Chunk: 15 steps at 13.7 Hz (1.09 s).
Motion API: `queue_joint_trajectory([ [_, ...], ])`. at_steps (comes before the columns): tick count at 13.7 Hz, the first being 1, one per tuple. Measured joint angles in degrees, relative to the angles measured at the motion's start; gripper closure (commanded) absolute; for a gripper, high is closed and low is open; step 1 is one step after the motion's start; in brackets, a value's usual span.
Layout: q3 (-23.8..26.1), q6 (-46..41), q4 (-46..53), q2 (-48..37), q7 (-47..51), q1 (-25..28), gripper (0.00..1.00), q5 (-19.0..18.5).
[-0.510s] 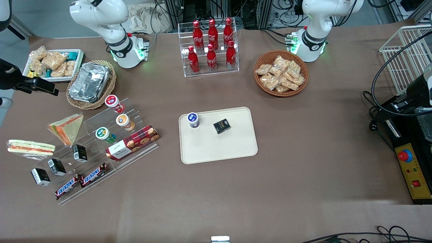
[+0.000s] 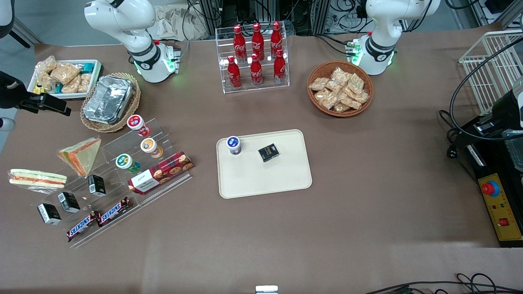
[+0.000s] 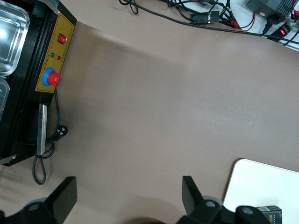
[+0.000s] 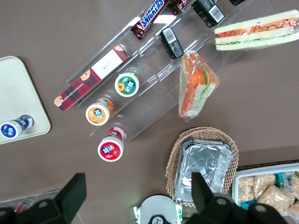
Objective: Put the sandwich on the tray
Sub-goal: 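Move the right gripper down toward the wrapped sandwich on the acrylic display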
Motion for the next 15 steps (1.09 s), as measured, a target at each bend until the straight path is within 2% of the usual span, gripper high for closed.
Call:
queue_joint_trajectory([
  [5,-0.4,2.9,0.0,0.5,0.2,-0.2,0.0,-3.3],
  [7,-1.4,4.3,0.0,1.6,3.5,-0.9,0.0,-3.9],
  [12,-5.6,5.5,2.2,6.9,22.6,-4.0,0.01,-5.0],
  [15,-8.2,10.5,2.8,10.8,34.3,-4.7,0.01,-5.1],
])
